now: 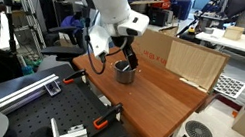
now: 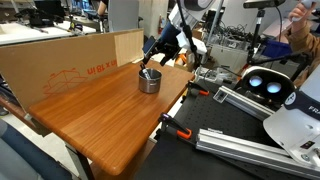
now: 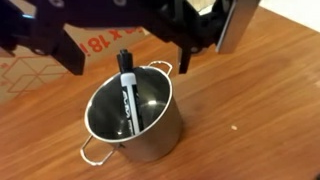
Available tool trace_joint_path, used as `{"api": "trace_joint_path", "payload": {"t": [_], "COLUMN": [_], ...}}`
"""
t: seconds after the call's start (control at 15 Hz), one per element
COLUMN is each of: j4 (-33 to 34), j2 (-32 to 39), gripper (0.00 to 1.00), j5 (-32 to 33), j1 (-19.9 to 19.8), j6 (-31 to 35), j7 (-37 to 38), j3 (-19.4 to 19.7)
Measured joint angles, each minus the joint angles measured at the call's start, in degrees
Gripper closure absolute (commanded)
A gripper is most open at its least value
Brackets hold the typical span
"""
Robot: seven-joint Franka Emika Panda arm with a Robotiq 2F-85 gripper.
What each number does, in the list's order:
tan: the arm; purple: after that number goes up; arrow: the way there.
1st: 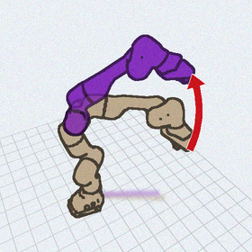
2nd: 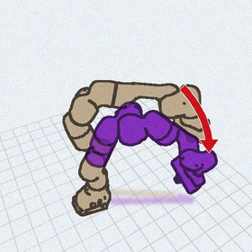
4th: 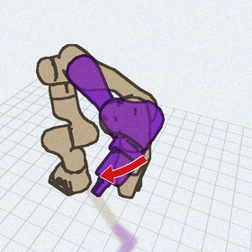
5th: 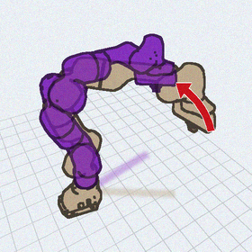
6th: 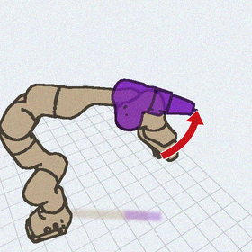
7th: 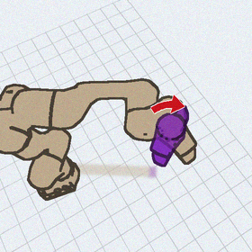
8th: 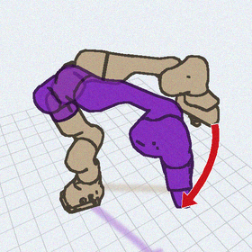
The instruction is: Pick up the pen from the table and put it in the silver pot.
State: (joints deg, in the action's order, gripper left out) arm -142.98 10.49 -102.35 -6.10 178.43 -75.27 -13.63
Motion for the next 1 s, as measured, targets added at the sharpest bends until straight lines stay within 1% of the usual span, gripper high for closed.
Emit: {"api": "trace_joint_path", "payload": {"t": [0.13, 0.27, 0.4, 0.47, 1.0], "j4": [-3.0, -5.8, -7.9, -8.4, -8.7], "j2": [-5.0, -9.0, -11.3, -11.7, -11.8], "gripper": [0.0, 0.0, 0.0, 0.0, 0.0], "j5": [2.2, 5.9, 9.9, 10.8, 11.0], "j1": [-0.2, -0.4, -0.4, -0.4, -0.4], "j6": [-0.3, -1.4, -2.3, -2.7, -3.1], "j7": [3.5, 8.3, 13.6, 14.7, 15.1], "j3": [0.0, 0.0, 0.1, 0.1, 0.2]}}
